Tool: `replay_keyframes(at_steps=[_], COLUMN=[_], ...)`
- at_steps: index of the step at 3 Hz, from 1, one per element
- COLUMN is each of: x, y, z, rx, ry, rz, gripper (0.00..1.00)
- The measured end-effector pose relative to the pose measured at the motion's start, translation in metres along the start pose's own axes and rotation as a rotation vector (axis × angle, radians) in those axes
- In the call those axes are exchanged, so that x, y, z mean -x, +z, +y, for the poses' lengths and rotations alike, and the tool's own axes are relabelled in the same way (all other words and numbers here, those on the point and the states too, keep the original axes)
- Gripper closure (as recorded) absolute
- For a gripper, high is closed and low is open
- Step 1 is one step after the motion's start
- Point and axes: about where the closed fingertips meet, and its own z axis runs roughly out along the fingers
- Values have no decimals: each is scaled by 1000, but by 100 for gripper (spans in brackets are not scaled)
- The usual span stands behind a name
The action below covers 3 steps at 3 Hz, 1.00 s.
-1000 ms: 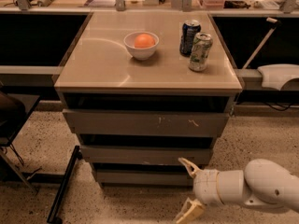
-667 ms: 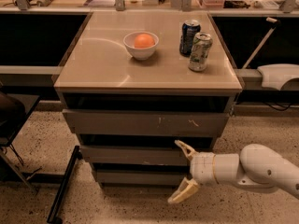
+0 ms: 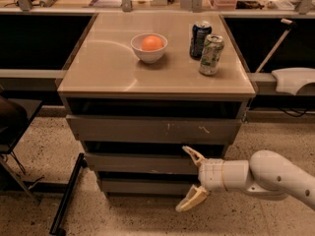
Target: Open middle drawer
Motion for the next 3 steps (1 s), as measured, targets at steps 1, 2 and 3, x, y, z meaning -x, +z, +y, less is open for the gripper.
replay_keyframes(at_steps=[1, 2, 3], x=[-31, -70, -73], y=[26, 46, 51], z=[-19, -44, -42], rx=[-14, -68, -63], ry=[27, 104, 114], rz=[-46, -102, -110], gripper=[0, 0, 0])
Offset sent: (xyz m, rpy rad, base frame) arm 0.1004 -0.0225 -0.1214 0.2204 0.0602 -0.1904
